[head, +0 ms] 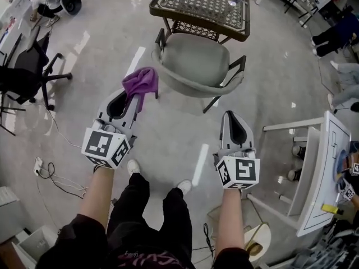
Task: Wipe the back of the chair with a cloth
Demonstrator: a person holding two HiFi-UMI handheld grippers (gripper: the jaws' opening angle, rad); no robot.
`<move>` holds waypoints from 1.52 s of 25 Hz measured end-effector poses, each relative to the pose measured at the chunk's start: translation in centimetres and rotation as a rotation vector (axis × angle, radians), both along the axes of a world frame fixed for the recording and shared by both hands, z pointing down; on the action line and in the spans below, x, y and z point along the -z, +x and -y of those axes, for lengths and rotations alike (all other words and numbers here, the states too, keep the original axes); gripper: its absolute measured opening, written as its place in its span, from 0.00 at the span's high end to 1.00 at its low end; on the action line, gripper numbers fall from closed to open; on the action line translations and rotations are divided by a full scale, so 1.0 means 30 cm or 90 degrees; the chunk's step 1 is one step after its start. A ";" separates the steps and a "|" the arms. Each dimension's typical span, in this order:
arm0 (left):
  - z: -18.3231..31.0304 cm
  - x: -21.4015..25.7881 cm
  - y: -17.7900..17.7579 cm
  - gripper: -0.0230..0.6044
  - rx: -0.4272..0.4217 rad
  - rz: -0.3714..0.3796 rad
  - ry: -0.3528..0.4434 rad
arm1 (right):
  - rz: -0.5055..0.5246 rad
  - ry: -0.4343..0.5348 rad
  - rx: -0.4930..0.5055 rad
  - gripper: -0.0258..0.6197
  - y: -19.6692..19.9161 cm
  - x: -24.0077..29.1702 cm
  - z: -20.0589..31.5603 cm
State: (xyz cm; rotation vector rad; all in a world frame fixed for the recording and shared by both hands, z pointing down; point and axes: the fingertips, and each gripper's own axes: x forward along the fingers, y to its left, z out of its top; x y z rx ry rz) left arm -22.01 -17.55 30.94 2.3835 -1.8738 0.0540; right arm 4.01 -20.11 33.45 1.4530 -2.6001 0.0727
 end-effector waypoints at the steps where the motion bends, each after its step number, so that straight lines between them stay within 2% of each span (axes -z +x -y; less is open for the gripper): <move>1: 0.009 -0.031 -0.002 0.84 0.001 -0.003 0.003 | 0.000 -0.002 0.001 0.92 -0.003 -0.037 0.007; 9: 0.074 -0.338 -0.030 0.84 0.030 -0.027 0.001 | 0.004 -0.009 0.006 0.92 -0.021 -0.345 0.047; 14: 0.111 -0.492 -0.039 0.84 0.041 -0.033 0.024 | 0.003 -0.011 -0.015 0.92 -0.001 -0.532 0.053; 19: 0.157 -0.599 -0.055 0.84 0.064 -0.042 0.048 | 0.010 -0.037 -0.013 0.92 0.027 -0.712 0.079; 23: 0.177 -0.647 -0.058 0.84 0.106 -0.051 0.066 | 0.019 -0.030 -0.016 0.92 0.069 -0.772 0.091; 33: 0.276 -0.690 0.063 0.84 0.099 -0.061 0.067 | 0.019 -0.026 -0.021 0.92 0.131 -0.803 0.155; 38: 0.291 -0.683 0.262 0.84 0.062 -0.055 0.070 | 0.015 -0.039 -0.026 0.92 0.233 -0.815 0.153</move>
